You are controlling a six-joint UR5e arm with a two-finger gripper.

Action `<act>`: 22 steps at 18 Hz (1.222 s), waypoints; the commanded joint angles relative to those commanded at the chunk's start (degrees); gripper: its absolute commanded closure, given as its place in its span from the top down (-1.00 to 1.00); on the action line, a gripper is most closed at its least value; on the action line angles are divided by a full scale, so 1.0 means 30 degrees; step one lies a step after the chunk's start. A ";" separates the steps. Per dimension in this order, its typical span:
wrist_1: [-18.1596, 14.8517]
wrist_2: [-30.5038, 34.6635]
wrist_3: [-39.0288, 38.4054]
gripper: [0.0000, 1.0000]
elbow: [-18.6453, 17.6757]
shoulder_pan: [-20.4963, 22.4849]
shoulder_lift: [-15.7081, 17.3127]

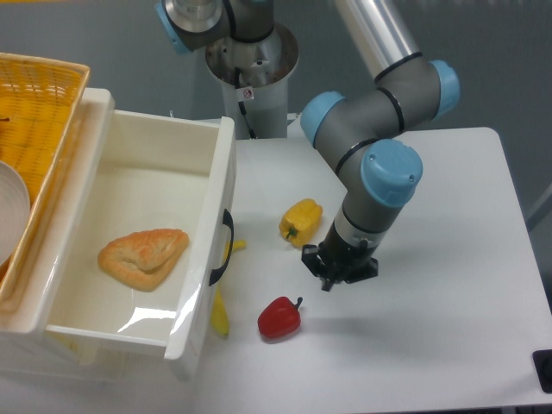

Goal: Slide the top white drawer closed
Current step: 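Lower the gripper against the outer face of the drawer front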

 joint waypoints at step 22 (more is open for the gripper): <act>-0.2668 -0.3842 -0.0176 -1.00 -0.0205 -0.1465 0.1318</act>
